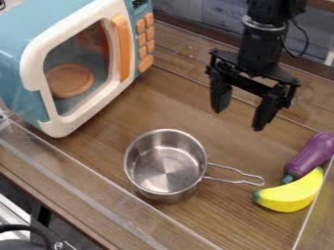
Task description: Put the eggplant in the silver pot
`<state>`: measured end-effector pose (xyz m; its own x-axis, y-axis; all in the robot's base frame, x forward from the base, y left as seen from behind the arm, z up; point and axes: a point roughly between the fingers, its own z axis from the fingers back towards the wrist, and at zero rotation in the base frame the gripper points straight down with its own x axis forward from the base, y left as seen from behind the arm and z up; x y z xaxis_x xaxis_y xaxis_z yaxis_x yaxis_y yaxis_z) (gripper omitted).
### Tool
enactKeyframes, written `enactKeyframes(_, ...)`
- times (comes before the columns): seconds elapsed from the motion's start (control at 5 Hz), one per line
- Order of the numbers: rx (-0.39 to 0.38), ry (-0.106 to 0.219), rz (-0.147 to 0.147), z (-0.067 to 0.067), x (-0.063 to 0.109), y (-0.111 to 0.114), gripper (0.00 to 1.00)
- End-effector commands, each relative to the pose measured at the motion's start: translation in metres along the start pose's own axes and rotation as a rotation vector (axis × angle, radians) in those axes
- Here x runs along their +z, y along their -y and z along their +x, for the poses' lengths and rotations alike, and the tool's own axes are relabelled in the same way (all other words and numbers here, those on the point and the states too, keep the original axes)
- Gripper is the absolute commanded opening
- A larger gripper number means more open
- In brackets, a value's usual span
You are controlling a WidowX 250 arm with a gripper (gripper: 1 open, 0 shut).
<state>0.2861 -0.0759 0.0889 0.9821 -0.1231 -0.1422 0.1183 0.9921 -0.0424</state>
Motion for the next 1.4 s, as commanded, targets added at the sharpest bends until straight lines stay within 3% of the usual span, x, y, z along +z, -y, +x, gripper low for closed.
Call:
enactKeyframes(0.0,-0.013,0.05,-0.009,0.008,0.01,0.006,1.0)
enactKeyframes(1.2,-0.084,0.07,-0.019,0.027,-0.01,0.035,1.0)
